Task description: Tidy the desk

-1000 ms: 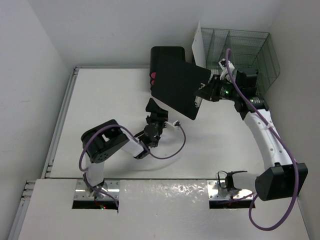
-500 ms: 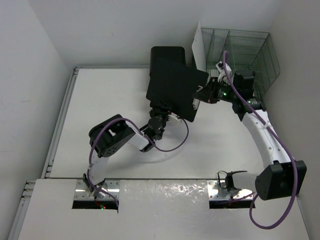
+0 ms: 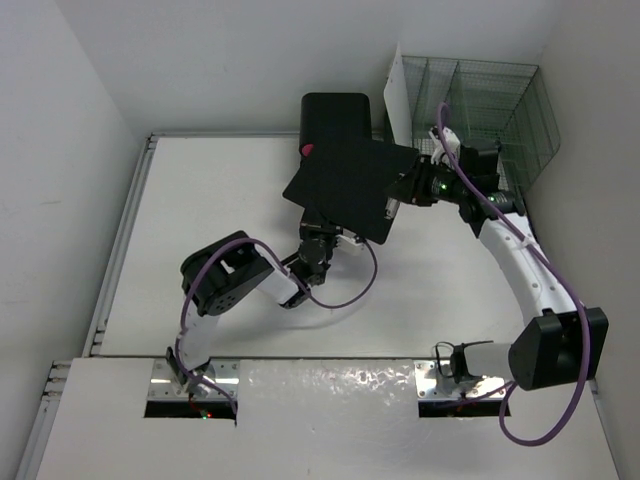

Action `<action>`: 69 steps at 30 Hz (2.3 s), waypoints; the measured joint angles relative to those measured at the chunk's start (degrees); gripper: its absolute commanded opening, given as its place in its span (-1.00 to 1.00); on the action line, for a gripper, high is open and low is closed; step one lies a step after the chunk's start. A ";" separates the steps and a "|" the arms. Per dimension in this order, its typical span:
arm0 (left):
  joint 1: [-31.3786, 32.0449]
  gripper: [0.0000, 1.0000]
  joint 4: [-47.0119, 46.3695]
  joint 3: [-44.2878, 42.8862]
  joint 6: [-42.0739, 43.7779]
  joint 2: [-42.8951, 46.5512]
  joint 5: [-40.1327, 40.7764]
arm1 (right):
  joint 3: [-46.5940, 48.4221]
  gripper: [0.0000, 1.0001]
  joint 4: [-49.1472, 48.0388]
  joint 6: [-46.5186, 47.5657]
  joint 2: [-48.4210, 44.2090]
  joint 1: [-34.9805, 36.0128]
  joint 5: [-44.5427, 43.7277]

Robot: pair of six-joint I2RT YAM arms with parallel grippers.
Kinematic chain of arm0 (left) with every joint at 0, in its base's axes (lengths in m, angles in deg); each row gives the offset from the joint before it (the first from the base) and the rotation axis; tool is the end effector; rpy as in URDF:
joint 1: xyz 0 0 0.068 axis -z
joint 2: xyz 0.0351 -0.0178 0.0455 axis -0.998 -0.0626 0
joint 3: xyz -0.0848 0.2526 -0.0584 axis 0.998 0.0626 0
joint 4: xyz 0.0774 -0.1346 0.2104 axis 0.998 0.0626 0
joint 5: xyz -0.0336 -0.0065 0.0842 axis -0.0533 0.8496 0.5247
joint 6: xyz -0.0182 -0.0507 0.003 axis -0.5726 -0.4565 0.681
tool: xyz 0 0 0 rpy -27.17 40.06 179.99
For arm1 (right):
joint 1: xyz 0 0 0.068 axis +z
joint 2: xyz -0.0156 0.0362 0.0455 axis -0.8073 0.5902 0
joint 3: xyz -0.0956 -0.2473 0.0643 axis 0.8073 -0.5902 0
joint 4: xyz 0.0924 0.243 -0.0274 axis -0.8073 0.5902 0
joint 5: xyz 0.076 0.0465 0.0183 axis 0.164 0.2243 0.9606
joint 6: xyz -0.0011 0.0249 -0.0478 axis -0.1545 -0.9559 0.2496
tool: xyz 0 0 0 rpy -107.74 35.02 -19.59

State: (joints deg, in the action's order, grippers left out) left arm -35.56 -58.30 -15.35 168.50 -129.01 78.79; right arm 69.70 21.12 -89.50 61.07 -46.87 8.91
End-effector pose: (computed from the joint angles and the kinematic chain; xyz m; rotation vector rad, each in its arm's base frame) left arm 0.2544 -0.2749 0.1435 1.2910 1.0332 1.1601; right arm 0.2903 0.0560 0.3298 0.0085 2.1262 1.0057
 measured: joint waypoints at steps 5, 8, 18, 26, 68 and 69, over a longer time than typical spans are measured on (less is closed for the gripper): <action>1.70 -1.00 -0.02 -0.72 -2.10 2.54 4.24 | -1.70 0.35 -5.46 -2.27 -0.66 0.87 -6.23; 1.73 -1.00 -0.07 -2.86 -2.51 3.67 6.34 | -9.05 0.39 -12.74 -4.96 -3.87 3.50 -10.67; 1.73 -1.00 0.48 -5.07 -2.64 4.20 8.98 | -20.11 -0.10 -26.21 -11.43 -7.58 13.25 -23.65; 2.36 -1.00 0.37 -4.63 -3.06 4.20 8.13 | -20.20 -1.00 -30.64 -15.43 -8.98 14.16 -29.99; 4.17 0.70 50.75 -5.18 -50.23 16.98 4.00 | 0.07 -1.00 -9.11 16.87 -9.77 14.49 -39.60; 3.63 0.71 53.02 -5.97 -51.80 17.20 3.06 | 0.02 -1.00 -8.79 17.05 -9.77 14.49 -39.76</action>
State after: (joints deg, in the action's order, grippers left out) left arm -31.93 -5.27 -21.32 116.70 -111.81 81.85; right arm 69.72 12.33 -72.45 51.30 -32.38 -30.85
